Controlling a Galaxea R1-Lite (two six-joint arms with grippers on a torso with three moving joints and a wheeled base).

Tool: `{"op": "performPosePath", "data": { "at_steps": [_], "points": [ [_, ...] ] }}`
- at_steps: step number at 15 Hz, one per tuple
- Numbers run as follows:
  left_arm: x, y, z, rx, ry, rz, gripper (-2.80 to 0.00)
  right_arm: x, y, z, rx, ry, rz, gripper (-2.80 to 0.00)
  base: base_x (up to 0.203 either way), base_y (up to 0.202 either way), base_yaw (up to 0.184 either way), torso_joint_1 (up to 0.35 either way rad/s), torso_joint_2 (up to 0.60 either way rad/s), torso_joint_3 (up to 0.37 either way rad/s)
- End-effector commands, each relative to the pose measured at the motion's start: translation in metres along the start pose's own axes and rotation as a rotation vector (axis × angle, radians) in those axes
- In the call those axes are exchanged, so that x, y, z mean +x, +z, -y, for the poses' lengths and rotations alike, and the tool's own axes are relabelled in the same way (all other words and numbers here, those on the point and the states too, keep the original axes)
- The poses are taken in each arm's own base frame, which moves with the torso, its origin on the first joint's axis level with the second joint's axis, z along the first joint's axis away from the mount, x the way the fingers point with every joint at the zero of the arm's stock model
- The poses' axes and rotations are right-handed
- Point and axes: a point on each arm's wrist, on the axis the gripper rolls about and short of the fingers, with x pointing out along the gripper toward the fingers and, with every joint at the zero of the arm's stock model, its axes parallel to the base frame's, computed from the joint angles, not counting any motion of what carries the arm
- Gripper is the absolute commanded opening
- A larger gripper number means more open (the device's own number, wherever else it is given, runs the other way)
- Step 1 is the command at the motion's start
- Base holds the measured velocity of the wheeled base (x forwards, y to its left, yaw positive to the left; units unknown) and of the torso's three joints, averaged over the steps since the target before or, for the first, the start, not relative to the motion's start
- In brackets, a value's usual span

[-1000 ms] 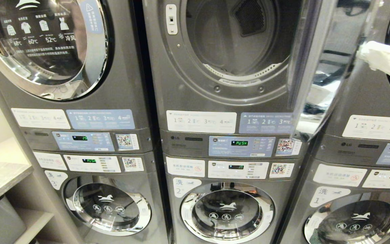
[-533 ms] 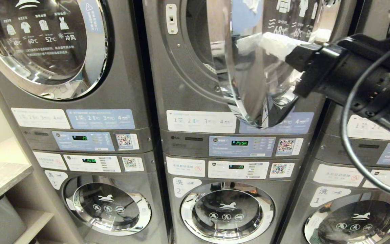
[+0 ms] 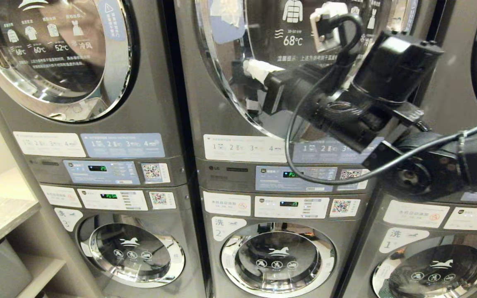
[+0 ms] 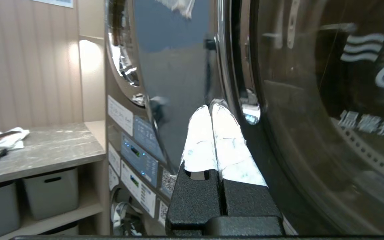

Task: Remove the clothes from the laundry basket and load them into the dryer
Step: Close the dryer

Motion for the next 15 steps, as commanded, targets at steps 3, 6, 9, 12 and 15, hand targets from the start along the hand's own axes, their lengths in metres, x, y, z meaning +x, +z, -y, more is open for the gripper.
{"op": "performPosePath", "data": {
  "at_steps": [3,6,9,12,15],
  "points": [
    [0.0,0.0,0.0,0.0,0.0,0.0,-2.8,0.038,-0.058,0.019,-0.006,-0.052,-0.037,-2.8,0.0,0.0,0.0,0.0,0.0,0.0],
    [0.0,0.0,0.0,0.0,0.0,0.0,-2.8,0.051,-0.089,0.044,-0.022,-0.113,-0.053,-2.8,0.0,0.0,0.0,0.0,0.0,0.0],
    [0.0,0.0,0.0,0.0,0.0,0.001,-2.8,0.054,-0.111,0.069,-0.037,-0.162,-0.069,-2.8,0.0,0.0,0.0,0.0,0.0,0.0],
    [0.0,0.0,0.0,0.0,0.0,0.0,-2.8,0.053,-0.121,0.087,-0.05,-0.241,-0.076,-2.8,0.0,0.0,0.0,0.0,0.0,0.0],
    [0.0,0.0,0.0,0.0,0.0,-0.001,-2.8,0.049,-0.127,0.103,-0.062,-0.306,-0.087,-2.8,0.0,0.0,0.0,0.0,0.0,0.0]
  ]
}}
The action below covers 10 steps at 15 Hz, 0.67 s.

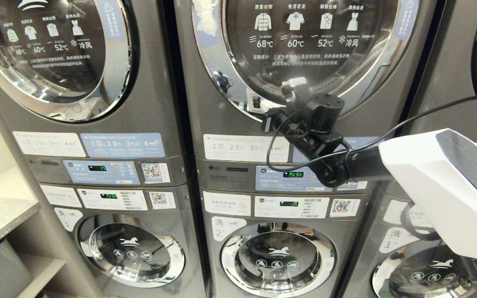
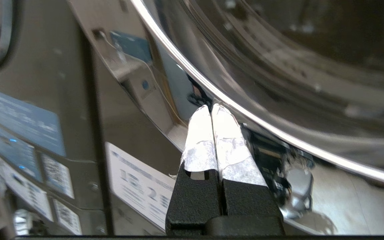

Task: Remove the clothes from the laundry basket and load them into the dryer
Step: Close the dryer

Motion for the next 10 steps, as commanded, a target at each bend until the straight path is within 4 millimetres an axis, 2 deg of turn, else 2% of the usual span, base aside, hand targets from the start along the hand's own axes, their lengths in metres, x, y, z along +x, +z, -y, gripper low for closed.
{"op": "performPosePath", "data": {
  "at_steps": [1,10],
  "points": [
    [0.0,0.0,0.0,0.0,0.0,0.0,-2.8,0.0,-0.006,0.008,-0.005,-0.028,-0.015,-2.8,0.0,0.0,0.0,0.0,0.0,0.0],
    [0.0,0.0,0.0,0.0,0.0,0.0,-2.8,0.0,-0.012,0.042,-0.047,-0.183,-0.13,-2.8,0.0,0.0,0.0,0.0,0.0,0.0]
  ]
}}
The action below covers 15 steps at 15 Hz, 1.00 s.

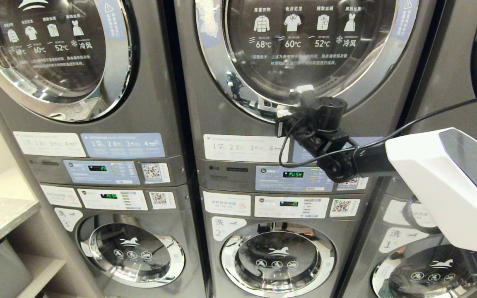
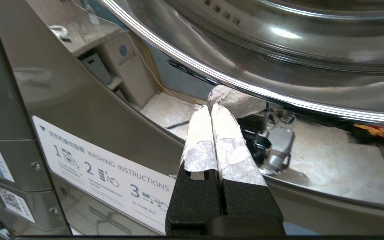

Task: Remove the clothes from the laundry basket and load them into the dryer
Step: Close the dryer

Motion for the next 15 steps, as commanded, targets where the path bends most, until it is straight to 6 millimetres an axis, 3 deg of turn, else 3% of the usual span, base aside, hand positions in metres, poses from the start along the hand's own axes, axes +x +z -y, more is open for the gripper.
{"op": "performPosePath", "data": {
  "at_steps": [1,15],
  "points": [
    [0.0,0.0,0.0,0.0,0.0,-0.001,-2.8,0.001,0.004,0.004,0.0,-0.027,-0.002,-2.8,0.0,0.0,0.0,0.0,0.0,0.0],
    [0.0,0.0,0.0,0.0,0.0,0.0,-2.8,0.014,0.003,0.021,-0.004,-0.19,-0.02,-2.8,0.0,0.0,0.0,0.0,0.0,0.0]
  ]
}}
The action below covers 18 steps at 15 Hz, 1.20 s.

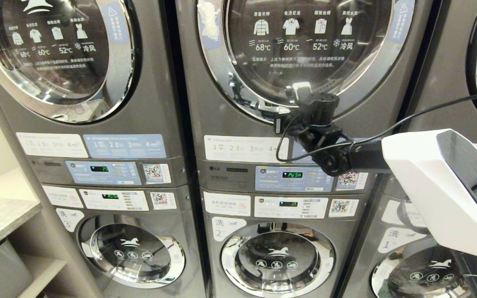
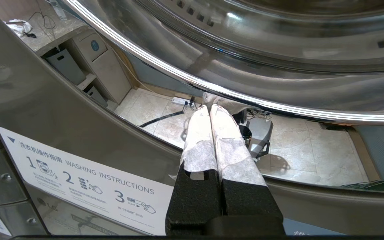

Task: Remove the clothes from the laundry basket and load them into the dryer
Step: Close the dryer

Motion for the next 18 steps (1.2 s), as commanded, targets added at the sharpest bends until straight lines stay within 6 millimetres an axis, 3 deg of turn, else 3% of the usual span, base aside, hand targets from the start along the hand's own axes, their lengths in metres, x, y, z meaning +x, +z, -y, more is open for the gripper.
{"op": "performPosePath", "data": {
  "at_steps": [1,7,10,13,16,18],
  "points": [
    [0.0,0.0,0.0,0.0,0.0,0.001,-2.8,0.003,-0.001,0.004,-0.001,-0.02,0.011,-2.8,0.0,0.0,0.0,0.0,0.0,0.0],
    [0.0,0.0,0.0,0.0,0.0,0.0,-2.8,0.002,-0.001,0.006,0.0,-0.047,0.007,-2.8,0.0,0.0,0.0,0.0,0.0,0.0],
    [0.0,0.0,0.0,0.0,0.0,0.0,-2.8,-0.018,0.02,0.009,0.011,-0.033,-0.002,-2.8,0.0,0.0,0.0,0.0,0.0,0.0],
    [0.0,0.0,0.0,0.0,0.0,0.001,-2.8,-0.071,0.045,0.021,0.0,0.017,-0.046,-2.8,0.0,0.0,0.0,0.0,0.0,0.0],
    [0.0,0.0,0.0,0.0,0.0,0.0,-2.8,-0.16,0.077,0.043,-0.005,0.038,-0.07,-2.8,0.0,0.0,0.0,-0.005,0.02,0.006],
    [0.0,0.0,0.0,0.0,0.0,0.001,-2.8,-0.224,0.08,0.061,-0.013,-0.001,-0.101,-2.8,0.0,0.0,0.0,0.0,0.0,0.0]
  ]
}}
